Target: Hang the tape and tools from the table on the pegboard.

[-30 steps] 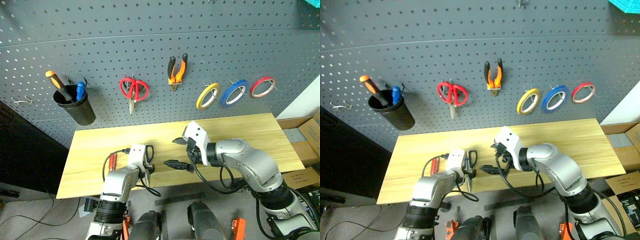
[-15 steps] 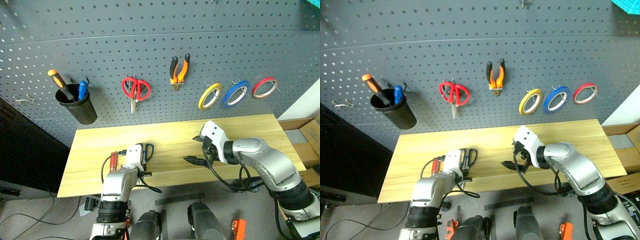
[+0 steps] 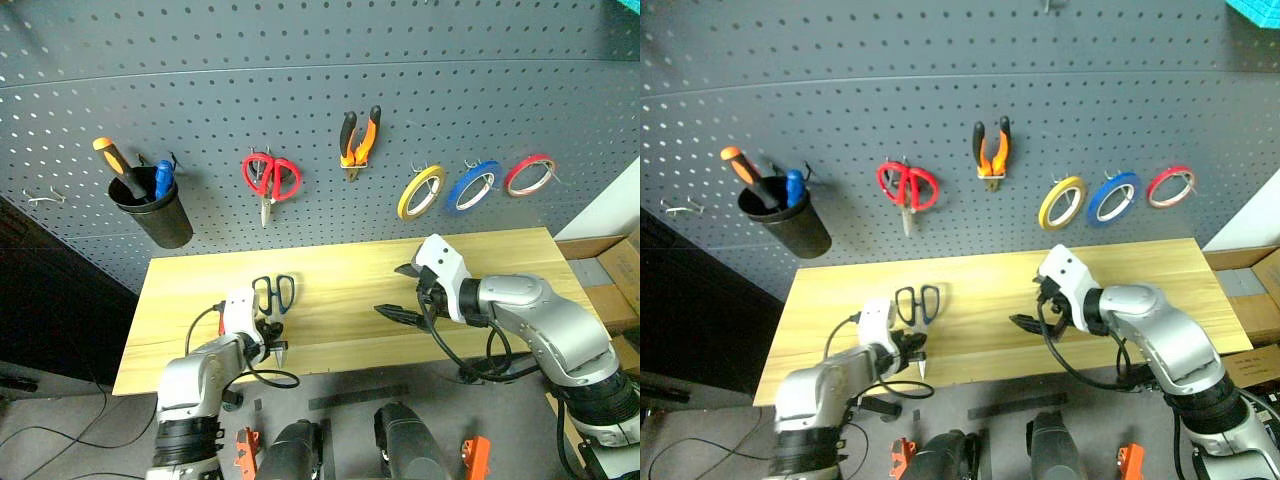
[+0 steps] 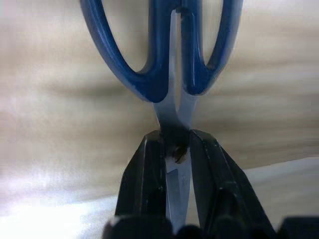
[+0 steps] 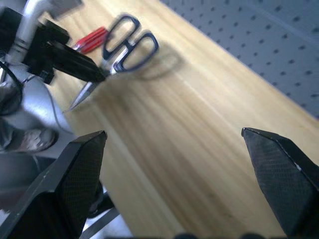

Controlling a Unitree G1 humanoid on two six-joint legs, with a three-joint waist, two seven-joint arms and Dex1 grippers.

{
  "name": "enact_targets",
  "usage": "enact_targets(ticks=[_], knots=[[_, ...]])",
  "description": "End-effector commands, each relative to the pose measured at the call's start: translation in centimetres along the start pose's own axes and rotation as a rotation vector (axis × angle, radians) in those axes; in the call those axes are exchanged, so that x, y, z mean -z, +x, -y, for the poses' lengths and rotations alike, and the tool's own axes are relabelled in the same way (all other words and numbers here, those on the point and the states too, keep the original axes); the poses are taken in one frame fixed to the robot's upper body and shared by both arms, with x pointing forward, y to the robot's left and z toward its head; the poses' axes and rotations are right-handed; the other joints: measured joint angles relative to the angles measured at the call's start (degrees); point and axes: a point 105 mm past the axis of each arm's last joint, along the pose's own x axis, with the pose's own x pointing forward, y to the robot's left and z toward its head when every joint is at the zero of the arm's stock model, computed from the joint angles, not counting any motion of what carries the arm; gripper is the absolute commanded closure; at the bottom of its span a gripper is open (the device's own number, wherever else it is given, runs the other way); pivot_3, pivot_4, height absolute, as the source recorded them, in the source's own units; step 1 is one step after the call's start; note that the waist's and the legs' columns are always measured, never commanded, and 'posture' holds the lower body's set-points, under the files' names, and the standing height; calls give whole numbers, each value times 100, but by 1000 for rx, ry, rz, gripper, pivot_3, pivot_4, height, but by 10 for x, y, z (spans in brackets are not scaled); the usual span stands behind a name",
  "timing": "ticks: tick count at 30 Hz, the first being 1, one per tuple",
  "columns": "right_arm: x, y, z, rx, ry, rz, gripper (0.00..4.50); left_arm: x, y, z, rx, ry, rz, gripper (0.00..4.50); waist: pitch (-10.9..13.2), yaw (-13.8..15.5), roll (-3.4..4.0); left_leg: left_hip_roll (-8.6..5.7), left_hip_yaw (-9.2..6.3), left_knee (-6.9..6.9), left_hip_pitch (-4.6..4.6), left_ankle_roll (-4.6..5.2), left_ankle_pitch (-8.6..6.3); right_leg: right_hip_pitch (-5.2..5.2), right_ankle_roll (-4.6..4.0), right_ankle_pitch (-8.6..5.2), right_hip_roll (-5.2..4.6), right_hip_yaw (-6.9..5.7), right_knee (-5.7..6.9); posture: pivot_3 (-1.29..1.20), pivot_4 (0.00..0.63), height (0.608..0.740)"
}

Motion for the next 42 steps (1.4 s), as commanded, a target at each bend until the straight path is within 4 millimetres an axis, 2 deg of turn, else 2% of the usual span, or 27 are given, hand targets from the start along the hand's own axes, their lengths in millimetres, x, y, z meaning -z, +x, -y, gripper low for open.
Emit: enact_targets(ticks=[1,7,12,17,20,30,34,38,42], knots=[[-25,-16,5,49,-68,110,0,-34,-35,27,204,166,198,4246,1,-1,0,4,-1,-4,-2,0,0,1,-1,0,2,-4,-12,-246,221,740],[-32,-26,9,79,-104,160,0,-53,-79,49,347,394,338,4246,4,37,4,10,3,-10,-7,13,-12,5,-4,4,5,-6,-44,-229,215,740],[-32,-29,15,97,-109,164,0,-84,-94,54,331,461,488,4246,6,121,8,12,6,-11,-8,16,-13,6,-5,4,4,-7,-52,-207,207,740],[-36,-26,21,111,-118,173,0,-108,-88,50,312,435,542,4246,6,137,8,12,5,-9,-8,16,-13,8,-4,4,5,-11,-50,-202,203,740],[-41,-24,22,114,-134,182,0,-116,-84,53,329,440,547,4246,5,130,8,12,7,-9,-8,16,-13,7,-4,4,5,-11,-48,-211,205,740],[-48,-21,19,106,-163,190,0,-132,-62,60,378,448,546,4246,6,128,7,13,6,-9,-12,16,-15,5,-4,4,5,-14,-51,-242,214,740],[-50,-22,19,111,-168,196,0,-143,-59,54,344,442,578,4246,7,112,7,13,7,-8,-12,16,-15,4,-4,5,5,-12,-51,-242,216,740],[-56,-21,21,127,-173,218,0,-143,-52,51,336,422,572,4246,7,109,7,13,7,-9,-12,16,-15,3,-4,5,5,-12,-51,-242,215,740],[-70,-21,21,128,-178,279,0,-144,-44,46,315,396,567,4246,7,108,7,13,7,-6,-12,16,-15,3,-4,5,5,-13,-48,-245,216,740]])
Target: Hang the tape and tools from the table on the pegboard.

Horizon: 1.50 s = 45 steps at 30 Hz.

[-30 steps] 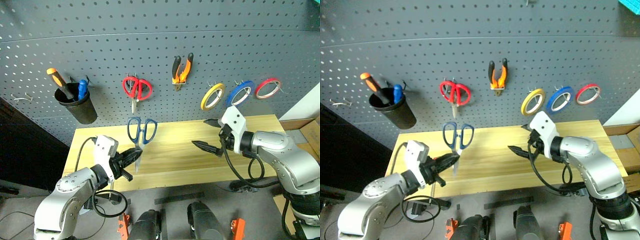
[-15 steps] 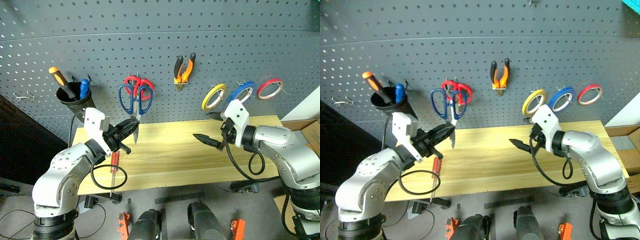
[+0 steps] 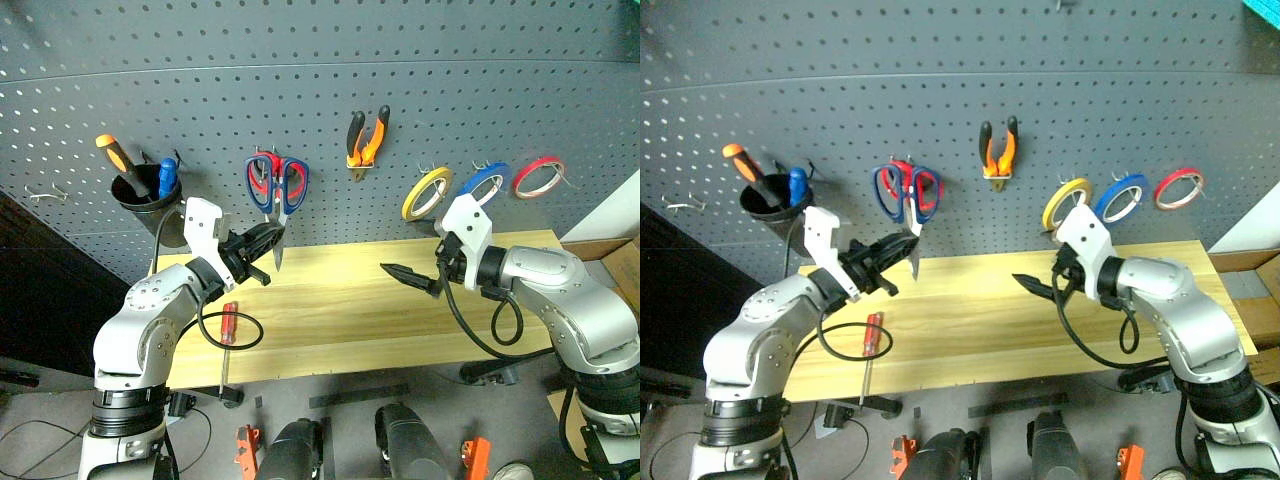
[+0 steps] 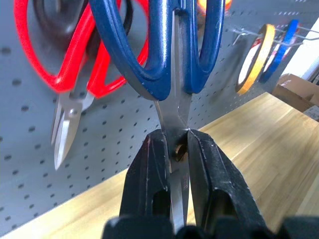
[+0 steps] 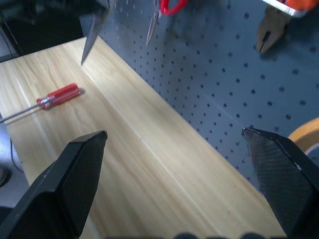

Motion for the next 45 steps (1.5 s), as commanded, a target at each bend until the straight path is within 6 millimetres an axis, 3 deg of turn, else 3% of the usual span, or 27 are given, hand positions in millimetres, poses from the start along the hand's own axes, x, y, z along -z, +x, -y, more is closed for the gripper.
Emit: enact_targets(ticks=[1,4,12,16,18,22,30,37,42,45], knots=[[-24,-2,2,14,-45,94,0,-11,5,1,1,37,51,4246,0,1,0,0,-1,1,0,0,0,0,0,0,0,-1,1,-247,217,740],[-31,-1,1,14,-44,124,0,-7,10,-3,-18,28,37,4246,0,1,0,0,-1,1,0,0,0,0,0,0,0,-1,0,-249,219,740],[-49,-3,-8,-25,-27,219,0,7,3,-6,-39,37,-16,1548,0,-17,0,0,-1,0,-1,0,-1,-2,0,0,0,-1,1,-253,219,740],[-39,-4,-17,-63,0,181,0,40,-13,-16,-152,51,-168,203,1,-20,1,0,-1,-1,0,1,-1,-2,0,0,0,0,1,-250,218,740],[-27,-3,-24,-91,37,114,0,58,-24,-21,-208,52,-264,203,1,-15,1,0,-1,-2,0,1,-1,-3,0,0,0,1,1,-249,218,740],[1,5,-55,-174,285,13,0,102,-59,-42,-377,93,-520,203,1,-17,1,1,-2,-3,0,3,-3,-2,0,0,0,2,2,-242,219,740],[8,16,-83,-254,335,-53,0,138,-86,-62,-564,-4,-765,203,7,10,8,2,-1,3,5,4,-3,-2,0,4,2,2,14,-238,219,740],[8,22,-91,-289,295,-76,0,169,-88,-62,-603,-136,-871,203,7,5,7,3,1,3,3,2,-3,-6,0,4,2,1,12,-247,224,740],[6,22,-90,-299,240,-89,0,176,-81,-68,-605,-199,-867,203,6,6,6,3,1,4,4,2,-3,-5,0,4,2,-2,13,-248,226,740],[6,21,-91,-305,223,-97,0,174,-79,-72,-607,-194,-850,1004,6,0,6,4,2,4,5,2,-3,-4,0,4,2,-2,14,-254,229,740]])
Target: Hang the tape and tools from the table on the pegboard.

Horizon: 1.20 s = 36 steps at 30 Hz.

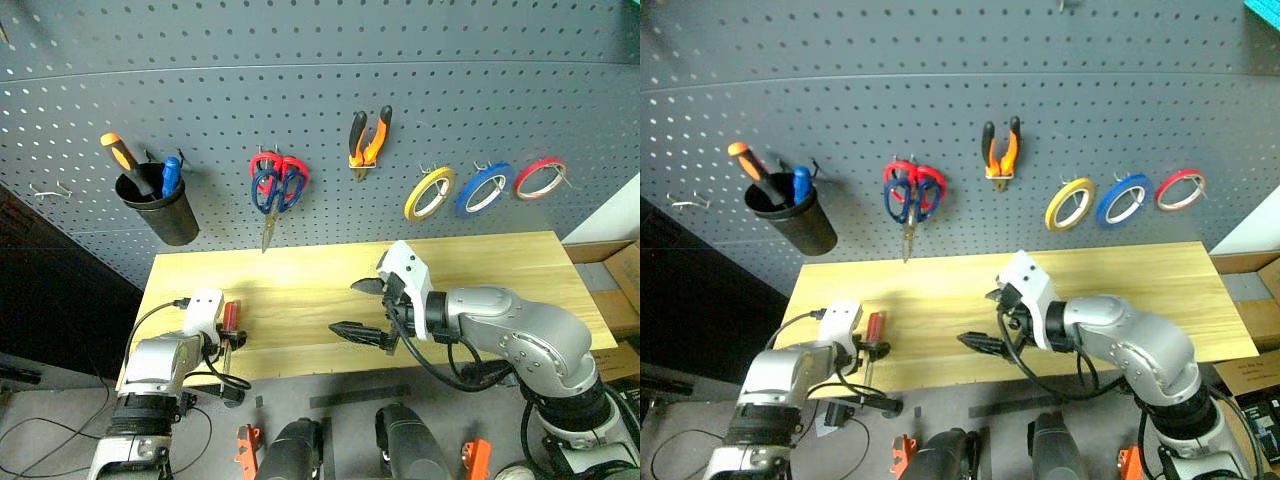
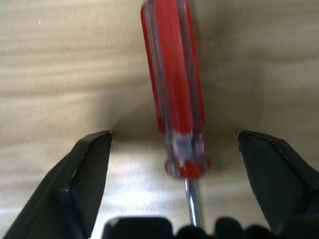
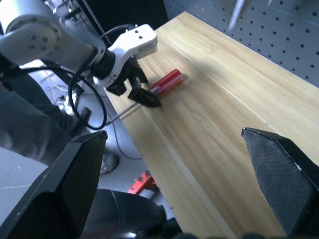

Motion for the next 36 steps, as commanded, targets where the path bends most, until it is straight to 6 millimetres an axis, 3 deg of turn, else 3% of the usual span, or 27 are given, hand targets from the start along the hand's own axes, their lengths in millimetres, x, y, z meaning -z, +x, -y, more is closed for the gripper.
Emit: enact_targets(ticks=[1,7,8,10,14,18,23,27,31,36], knots=[[-11,-3,-6,-14,-71,27,0,-2,1,-8,-13,-10,21,1364,0,-2,0,0,0,0,0,0,0,0,0,0,0,1,0,-254,228,740],[-10,-5,-2,4,-70,19,0,-13,-7,-6,31,26,120,3552,0,-14,0,1,2,0,-1,0,0,-1,0,0,0,2,-2,-255,226,740],[-12,-6,-2,5,-71,23,0,-17,-10,-4,48,20,163,3657,0,-16,0,1,2,-1,-1,0,0,-1,0,0,0,2,-2,-255,226,740],[-15,-8,0,7,-80,35,0,-25,-21,1,88,24,260,3656,0,-16,0,1,3,-1,-2,-1,-1,-2,0,0,0,3,-4,-252,224,740],[-27,-13,1,11,-154,102,0,-23,-39,2,88,36,359,3656,0,-4,0,2,3,-3,-4,-1,-2,-2,0,0,0,3,-11,-239,220,740],[-53,-23,0,12,-282,268,0,-48,-78,15,88,235,648,3656,1,3,0,4,5,-4,-4,-1,-3,-2,0,0,0,1,-13,-227,217,740],[-68,-37,-6,-84,-308,342,0,-52,-117,34,89,373,822,3656,0,18,1,11,10,-6,-3,1,-5,5,-1,0,0,-4,-24,-209,208,740],[-78,-44,-1,-80,-354,363,0,-90,-158,38,-20,427,1050,3656,0,37,0,17,13,-5,-4,6,-8,5,-3,2,2,-8,-25,-186,192,740],[-85,-52,13,-52,-391,363,0,-152,-208,32,-116,399,1288,3656,-6,160,-10,24,9,2,-6,4,-7,6,-12,12,7,-27,-20,-165,177,740],[-85,-54,24,-37,-419,349,0,-188,-243,25,-180,340,1411,3656,-22,162,-14,28,34,5,2,-2,-9,4,-8,19,5,-31,-21,-142,159,740]])
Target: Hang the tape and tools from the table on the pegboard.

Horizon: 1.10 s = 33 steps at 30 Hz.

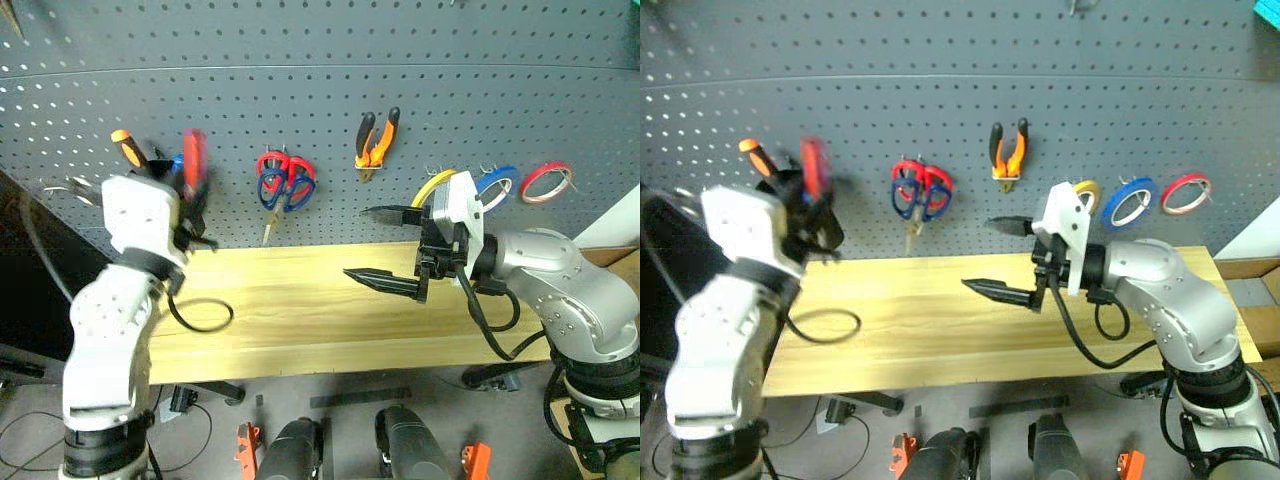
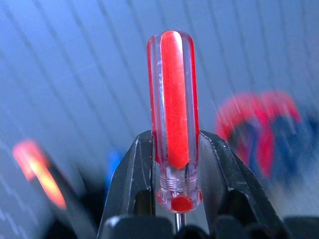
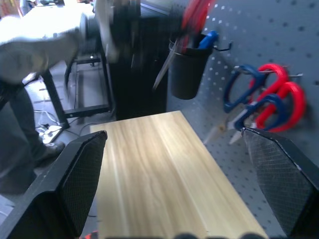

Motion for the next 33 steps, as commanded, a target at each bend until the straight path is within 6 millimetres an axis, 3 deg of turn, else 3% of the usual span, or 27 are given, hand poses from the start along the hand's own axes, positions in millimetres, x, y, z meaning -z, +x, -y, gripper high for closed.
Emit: enact_targets(ticks=[1,4,10,17,20,26,30,33], knots=[[-11,-5,7,8,-68,27,0,-28,10,-19,-80,2,82,3656,-1,-3,-2,1,1,0,-4,-2,-2,-5,0,0,0,-2,-1,-138,153,740],[-13,-3,10,4,-81,33,0,-41,22,-31,-136,-29,123,3656,-2,6,-3,7,-4,1,-15,-6,-4,-16,0,0,0,-19,-1,-133,142,740],[-17,1,11,-4,-96,39,0,-30,34,-68,-284,-116,101,3656,-10,4,-5,15,-4,8,-13,-13,-6,-17,-7,4,-17,-82,3,-146,139,740],[-17,2,10,-8,-101,32,0,2,31,-74,-319,-116,22,3656,-14,3,-12,15,-5,12,-14,-14,-7,-17,-9,6,-20,-86,2,-167,140,740],[-18,3,9,-11,-104,32,0,13,32,-67,-303,-127,1,3656,-16,3,-13,15,-5,13,-13,-14,-7,-17,-10,7,-20,-86,4,-173,137,740],[-20,1,8,-13,-111,34,0,20,31,-65,-333,-169,9,1545,-29,-8,-28,15,-3,18,-13,-14,-7,-17,-12,9,-20,-85,9,-186,136,740],[-19,-2,9,-6,-111,28,0,3,34,-67,-338,-214,75,139,-34,-14,-33,15,-2,21,-13,-14,-7,-17,-12,9,-20,-85,13,-191,132,740],[-20,-7,10,-1,-109,22,0,-26,41,-57,-265,-245,169,139,-44,-15,-49,16,-3,26,-14,-14,-6,-17,-13,9,-20,-86,17,-181,127,740]])
